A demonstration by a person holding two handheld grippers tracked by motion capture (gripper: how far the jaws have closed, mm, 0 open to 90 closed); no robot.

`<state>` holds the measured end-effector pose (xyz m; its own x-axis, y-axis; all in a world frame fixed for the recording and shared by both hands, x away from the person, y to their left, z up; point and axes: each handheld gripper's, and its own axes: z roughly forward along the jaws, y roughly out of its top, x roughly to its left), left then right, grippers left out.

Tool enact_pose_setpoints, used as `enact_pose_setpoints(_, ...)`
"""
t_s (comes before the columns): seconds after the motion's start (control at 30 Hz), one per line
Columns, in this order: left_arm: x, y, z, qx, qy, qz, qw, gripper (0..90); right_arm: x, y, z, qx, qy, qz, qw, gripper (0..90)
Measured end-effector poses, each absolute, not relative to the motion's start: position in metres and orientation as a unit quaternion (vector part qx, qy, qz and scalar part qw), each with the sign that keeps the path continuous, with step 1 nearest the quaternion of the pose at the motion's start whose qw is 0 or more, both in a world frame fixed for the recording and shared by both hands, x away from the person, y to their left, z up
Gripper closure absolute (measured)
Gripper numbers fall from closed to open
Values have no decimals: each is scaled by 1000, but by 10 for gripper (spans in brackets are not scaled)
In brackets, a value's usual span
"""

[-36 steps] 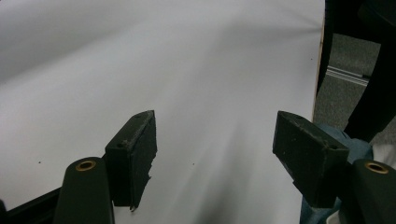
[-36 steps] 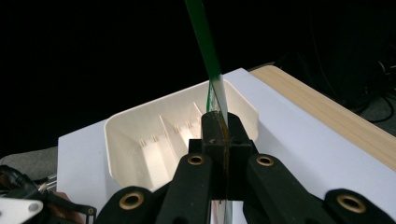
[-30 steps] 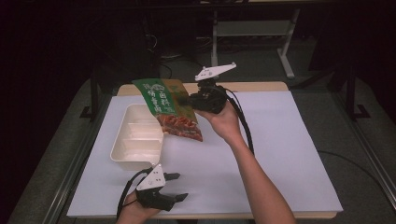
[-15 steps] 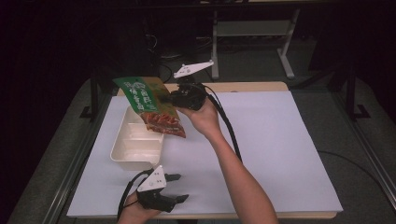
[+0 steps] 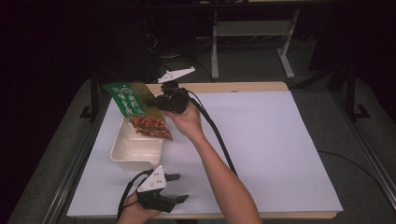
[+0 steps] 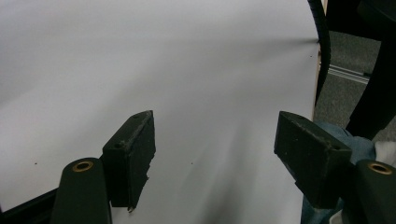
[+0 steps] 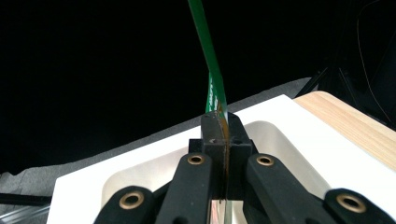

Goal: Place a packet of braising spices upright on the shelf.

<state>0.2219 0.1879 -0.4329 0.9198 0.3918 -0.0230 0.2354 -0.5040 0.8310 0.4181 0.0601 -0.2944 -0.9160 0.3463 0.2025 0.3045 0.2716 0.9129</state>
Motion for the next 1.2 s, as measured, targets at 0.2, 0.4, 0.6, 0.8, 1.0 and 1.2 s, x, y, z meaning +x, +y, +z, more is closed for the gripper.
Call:
enact_pose_setpoints(0.2,222,188,-433,863,181,84,465,283,423,70,-305,209,793,572,13,898)
enact_pose_setpoints(0.4,222,187,-434,862,184,81,465,282,428,79,-316,222,786,577,6,898)
enact_pose_setpoints(0.6,222,187,-435,863,182,80,464,283,431,83,-326,240,780,577,10,898)
enact_pose_setpoints(0.8,222,187,-435,863,183,79,464,283,434,81,-338,248,778,577,8,898)
enact_pose_setpoints(1.0,223,188,-434,862,186,79,465,281,437,75,-346,252,773,583,1,896)
enact_pose_setpoints(1.2,224,188,-434,862,187,80,465,281,435,73,-348,234,788,570,5,892)
